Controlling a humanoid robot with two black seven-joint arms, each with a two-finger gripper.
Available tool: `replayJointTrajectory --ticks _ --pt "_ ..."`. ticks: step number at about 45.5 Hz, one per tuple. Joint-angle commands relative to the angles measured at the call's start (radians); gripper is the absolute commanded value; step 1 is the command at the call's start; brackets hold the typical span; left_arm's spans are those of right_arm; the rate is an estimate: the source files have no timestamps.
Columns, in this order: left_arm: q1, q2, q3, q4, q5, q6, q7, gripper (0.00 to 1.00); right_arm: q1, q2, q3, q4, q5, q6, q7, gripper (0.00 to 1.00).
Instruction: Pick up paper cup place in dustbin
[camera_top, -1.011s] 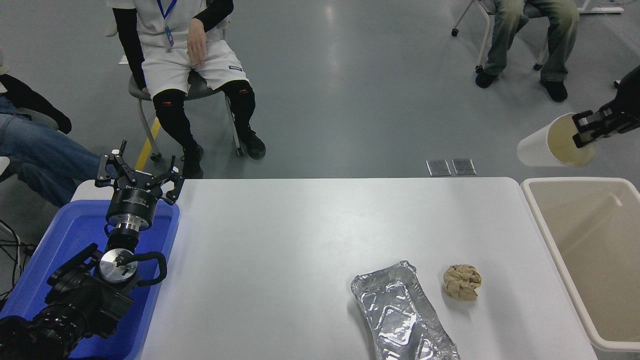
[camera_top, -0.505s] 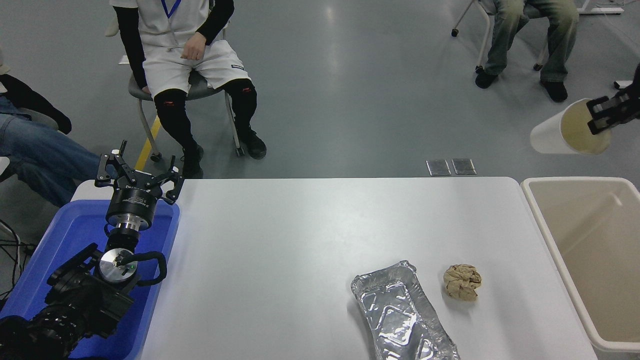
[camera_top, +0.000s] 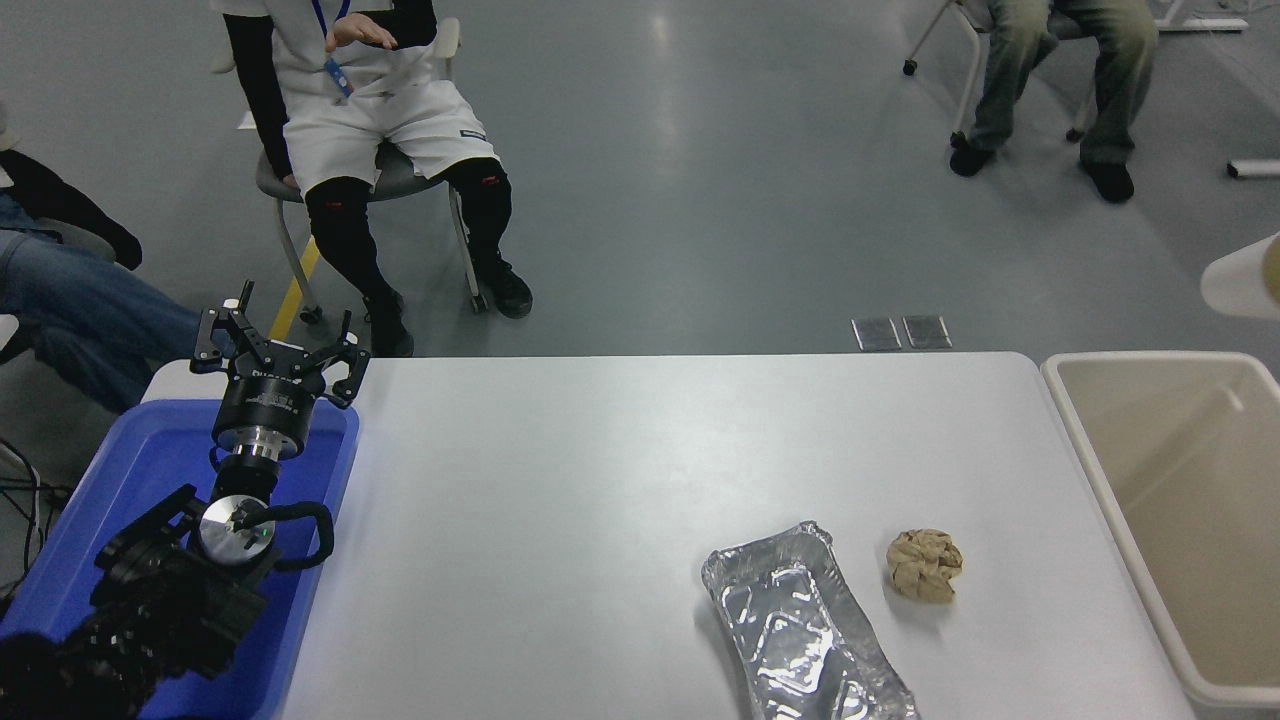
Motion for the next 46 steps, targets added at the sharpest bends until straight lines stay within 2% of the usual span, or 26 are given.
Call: replayJointTrajectory --ticks 1,12,18,33,46 --pt "0.000 0.000 0.000 0.000 0.000 0.000 0.000 0.99 -0.296 -0.044 0.147 -0.183 0.025 0.000 0.000 0.00" --pt "0.000 0.000 0.000 0.000 0.000 0.000 0.000 0.99 -0.546 -0.016 0.299 -0.307 0.042 0.000 0.000 0.00" --pt "0.000 0.000 0.000 0.000 -0.002 0.000 0.000 0.99 -0.671 0.021 0.354 -0.375 0.085 -0.087 0.000 0.00" --pt "0.000 0.000 0.000 0.000 0.000 0.000 0.000 0.99 -0.904 0.065 0.462 -0.465 0.329 -0.408 -0.002 0.00" --pt "0.000 0.000 0.000 0.000 0.000 0.000 0.000 0.99 -1.080 0.157 0.535 -0.485 0.386 -0.735 0.000 0.00"
